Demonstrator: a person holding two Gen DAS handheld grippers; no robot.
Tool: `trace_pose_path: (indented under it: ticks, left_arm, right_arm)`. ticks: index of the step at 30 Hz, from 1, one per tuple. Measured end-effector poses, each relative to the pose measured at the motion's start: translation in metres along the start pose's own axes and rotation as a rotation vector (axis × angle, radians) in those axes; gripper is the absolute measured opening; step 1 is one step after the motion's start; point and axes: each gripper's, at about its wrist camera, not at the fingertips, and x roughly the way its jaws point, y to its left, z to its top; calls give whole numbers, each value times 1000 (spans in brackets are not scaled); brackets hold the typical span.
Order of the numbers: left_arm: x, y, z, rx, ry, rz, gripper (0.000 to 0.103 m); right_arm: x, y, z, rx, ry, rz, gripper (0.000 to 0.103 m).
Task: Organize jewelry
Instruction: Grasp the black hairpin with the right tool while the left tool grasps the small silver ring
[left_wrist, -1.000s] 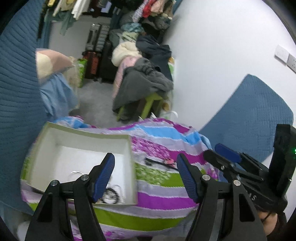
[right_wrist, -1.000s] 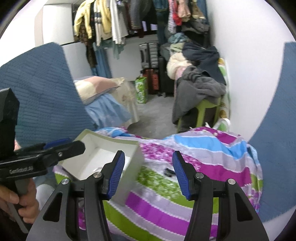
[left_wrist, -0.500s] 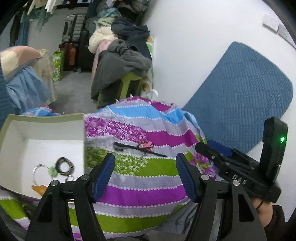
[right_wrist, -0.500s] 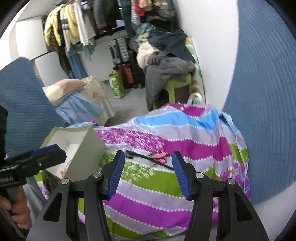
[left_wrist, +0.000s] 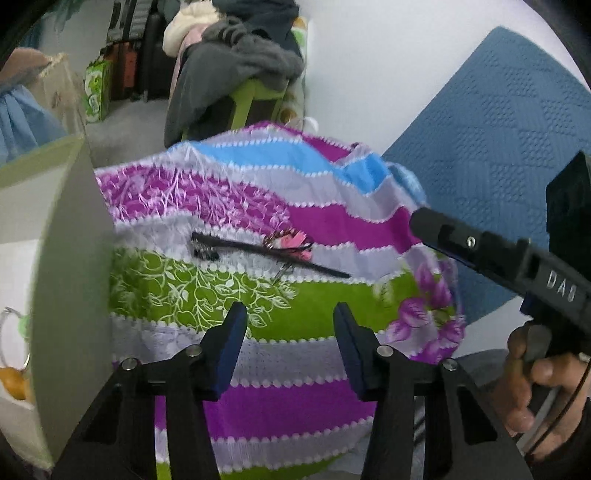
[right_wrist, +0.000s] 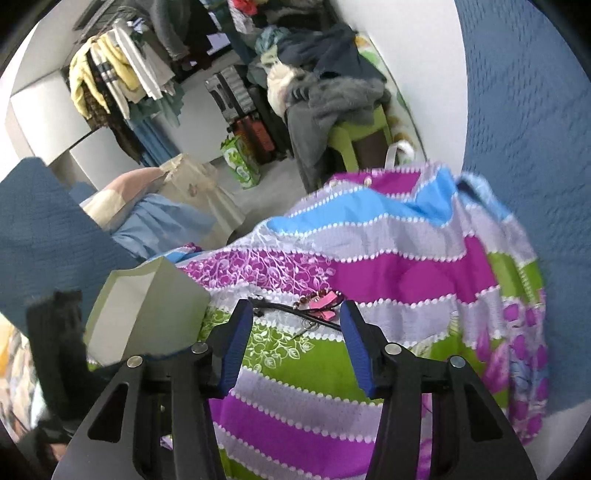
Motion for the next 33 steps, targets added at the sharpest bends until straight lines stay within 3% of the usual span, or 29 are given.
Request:
trace_pose_path:
  ticks: [5,15,23,27,30,33]
  left_arm:
    - [39,9,0,-43,21,-46,42]
    - [78,-5,7,79,39,24,41]
    - [92,-7,20,138,38,31,31]
    - [102,-12,29,198,75,13,31]
    - [109,-20,33,268,91,39,30]
    - [113,-24,33,306,94,84,18]
  right_arm:
    - [36,-22,5,78,81,49,40]
    - [98,-66,8,260,242,124,31]
    - [117,-86,13,358,276,149,30]
    - [122,-89,12,378,289,151,29]
    - [124,-88,12,379,296,159,28]
    - [127,-85,12,381,309,176,27]
